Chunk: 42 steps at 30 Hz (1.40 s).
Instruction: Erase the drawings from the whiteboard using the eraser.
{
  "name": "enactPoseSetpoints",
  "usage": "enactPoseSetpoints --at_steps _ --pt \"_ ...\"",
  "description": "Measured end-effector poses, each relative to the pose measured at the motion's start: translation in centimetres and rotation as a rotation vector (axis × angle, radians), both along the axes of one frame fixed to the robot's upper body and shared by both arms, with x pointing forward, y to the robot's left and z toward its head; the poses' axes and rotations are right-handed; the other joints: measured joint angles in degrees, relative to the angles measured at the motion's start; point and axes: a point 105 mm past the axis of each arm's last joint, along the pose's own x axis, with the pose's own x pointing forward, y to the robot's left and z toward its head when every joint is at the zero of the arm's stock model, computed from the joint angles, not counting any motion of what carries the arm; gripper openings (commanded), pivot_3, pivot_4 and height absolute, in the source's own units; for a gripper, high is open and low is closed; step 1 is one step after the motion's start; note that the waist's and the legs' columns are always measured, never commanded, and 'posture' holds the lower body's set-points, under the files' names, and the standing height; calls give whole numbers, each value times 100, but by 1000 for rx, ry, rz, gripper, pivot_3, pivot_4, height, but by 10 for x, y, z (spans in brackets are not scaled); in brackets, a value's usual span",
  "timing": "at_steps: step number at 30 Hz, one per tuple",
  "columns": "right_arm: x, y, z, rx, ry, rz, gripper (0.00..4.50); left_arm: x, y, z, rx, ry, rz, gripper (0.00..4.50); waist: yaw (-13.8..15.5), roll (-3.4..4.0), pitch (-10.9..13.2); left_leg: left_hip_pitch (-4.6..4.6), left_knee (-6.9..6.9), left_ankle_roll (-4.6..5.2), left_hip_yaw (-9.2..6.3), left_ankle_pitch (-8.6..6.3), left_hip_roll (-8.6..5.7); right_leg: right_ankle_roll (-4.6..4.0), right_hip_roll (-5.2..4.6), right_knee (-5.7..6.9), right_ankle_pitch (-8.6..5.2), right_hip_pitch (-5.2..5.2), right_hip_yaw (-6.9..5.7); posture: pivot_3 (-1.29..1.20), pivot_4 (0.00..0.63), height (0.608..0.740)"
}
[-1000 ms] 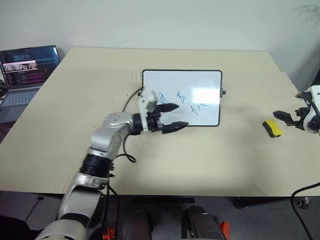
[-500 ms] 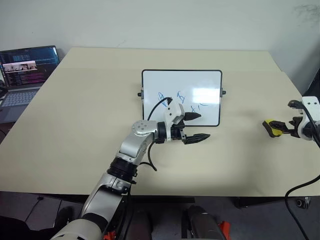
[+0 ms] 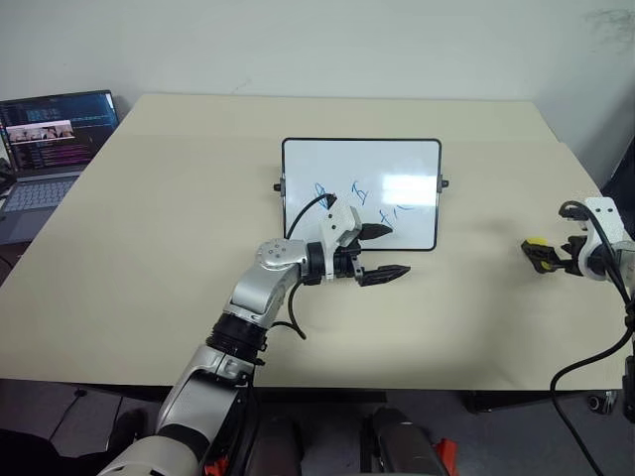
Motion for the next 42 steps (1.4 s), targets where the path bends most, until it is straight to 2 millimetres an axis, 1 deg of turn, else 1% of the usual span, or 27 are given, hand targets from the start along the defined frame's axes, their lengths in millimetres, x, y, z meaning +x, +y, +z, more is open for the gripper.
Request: enactPoseSetpoints --at_steps 7,14,20,32,37,42 --pt "0 0 0 -15 2 5 4309 -1 0 1 1 1 -2 4500 0 0 0 0 0 0 0 0 -1 0 0 0 0 0 0 0 150 740" --pt "3 5 2 -3 -24 18 4309 -1 0 1 3 1 -1 4500 3 0 0 0 0 0 -2 0 -1 0 -1 1 0 0 -1 0 150 740" --pt "-2 5 -10 4 -4 6 4309 -1 1 1 5 -1 0 4500 -3 0 0 1 0 0 -2 0 -3 0 -2 2 0 1 0 0 150 740" --pt "1 7 -4 -13 -29 16 4309 -1 2 2 3 -1 3 4500 -3 1 0 0 0 0 -3 0 -5 2 -4 1 -1 2 -2 0 150 740" --pt "0 8 -7 -17 -27 19 4309 2 5 4 -1 -4 17 4500 -2 1 0 0 0 0 -3 0 -6 2 -5 2 -1 2 -1 0 150 740" --pt "0 5 -4 -8 -41 0 4309 5 9 2 8 3 28 4500 -2 1 0 0 0 0 -5 0 -10 3 -10 2 -2 2 -1 0 150 740"
